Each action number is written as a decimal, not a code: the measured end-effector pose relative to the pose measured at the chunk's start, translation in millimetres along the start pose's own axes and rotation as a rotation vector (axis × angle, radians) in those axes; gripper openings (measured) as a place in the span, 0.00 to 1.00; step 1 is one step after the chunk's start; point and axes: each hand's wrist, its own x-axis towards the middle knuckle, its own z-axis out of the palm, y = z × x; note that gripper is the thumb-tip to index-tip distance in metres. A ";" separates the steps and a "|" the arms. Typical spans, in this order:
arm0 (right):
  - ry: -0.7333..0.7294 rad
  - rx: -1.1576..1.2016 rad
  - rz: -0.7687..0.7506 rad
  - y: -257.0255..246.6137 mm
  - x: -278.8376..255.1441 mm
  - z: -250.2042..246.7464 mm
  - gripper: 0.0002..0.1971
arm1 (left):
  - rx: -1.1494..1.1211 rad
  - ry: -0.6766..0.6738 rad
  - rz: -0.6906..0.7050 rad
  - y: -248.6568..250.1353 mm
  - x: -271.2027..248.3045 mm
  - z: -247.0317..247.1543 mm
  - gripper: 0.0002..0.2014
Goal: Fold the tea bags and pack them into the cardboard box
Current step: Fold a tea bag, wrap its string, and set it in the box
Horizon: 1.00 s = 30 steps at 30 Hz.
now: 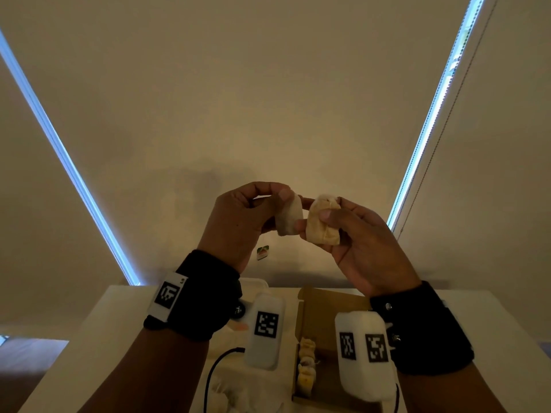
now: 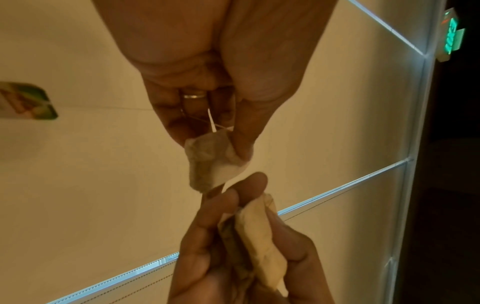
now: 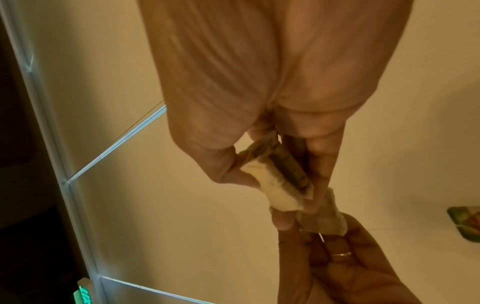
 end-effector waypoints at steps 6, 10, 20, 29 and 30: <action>-0.018 0.115 0.028 -3.6 -3.8 1.3 0.12 | 0.101 -0.042 -0.023 7.0 0.1 -2.6 0.12; -0.011 0.154 0.027 -3.9 -5.1 0.4 0.12 | 0.302 -0.008 0.048 8.9 -0.2 -4.2 0.07; -0.060 0.214 0.068 -2.9 -10.7 2.4 0.09 | 0.425 0.000 0.146 20.0 -4.8 0.8 0.09; -0.203 0.276 0.150 12.2 -13.6 3.7 0.15 | 0.043 -0.061 0.071 32.1 -14.8 5.4 0.10; -0.215 0.285 0.148 12.0 -13.9 4.4 0.16 | 0.038 -0.051 0.084 30.9 -14.2 4.7 0.09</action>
